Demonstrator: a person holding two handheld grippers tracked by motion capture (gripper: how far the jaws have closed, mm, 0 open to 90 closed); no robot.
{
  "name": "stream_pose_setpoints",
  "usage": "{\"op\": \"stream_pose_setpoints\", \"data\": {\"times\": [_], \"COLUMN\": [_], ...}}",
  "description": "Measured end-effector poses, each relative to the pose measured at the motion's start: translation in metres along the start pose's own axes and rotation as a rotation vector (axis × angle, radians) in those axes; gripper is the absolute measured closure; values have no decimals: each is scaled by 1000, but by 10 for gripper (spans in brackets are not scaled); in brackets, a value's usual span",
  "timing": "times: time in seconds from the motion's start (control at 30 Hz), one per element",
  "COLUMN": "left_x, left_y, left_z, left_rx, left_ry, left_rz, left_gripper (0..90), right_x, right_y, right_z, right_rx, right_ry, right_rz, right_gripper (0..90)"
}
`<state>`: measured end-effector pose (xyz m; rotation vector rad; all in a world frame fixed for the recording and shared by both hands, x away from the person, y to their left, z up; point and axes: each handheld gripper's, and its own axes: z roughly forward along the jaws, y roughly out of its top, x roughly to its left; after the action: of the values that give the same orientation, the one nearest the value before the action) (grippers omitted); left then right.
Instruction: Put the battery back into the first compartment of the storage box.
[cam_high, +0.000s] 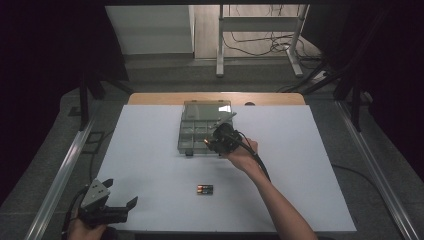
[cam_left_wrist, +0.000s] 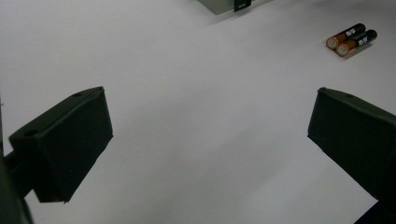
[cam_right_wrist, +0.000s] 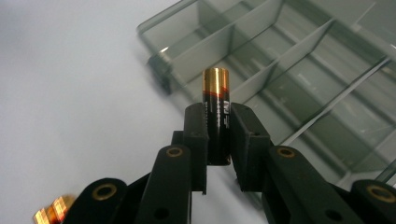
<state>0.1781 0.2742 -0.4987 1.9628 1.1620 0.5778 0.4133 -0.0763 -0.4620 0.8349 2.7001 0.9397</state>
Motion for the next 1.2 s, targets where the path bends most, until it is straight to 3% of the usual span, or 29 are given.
{"op": "stream_pose_setpoints", "data": {"times": [0.5, 1.2], "left_x": [1, 0], "left_y": [0, 0], "left_z": [0, 0], "left_rx": [-3, -3], "left_ry": [-5, -2], "left_rz": [-4, 7], "left_gripper": [6, 5], "right_x": [-19, -14], "right_y": [37, 81], "right_z": [29, 77], "right_rx": [-34, -33], "right_ry": [-37, -50], "right_rz": [40, 54], "right_gripper": [767, 767]}}
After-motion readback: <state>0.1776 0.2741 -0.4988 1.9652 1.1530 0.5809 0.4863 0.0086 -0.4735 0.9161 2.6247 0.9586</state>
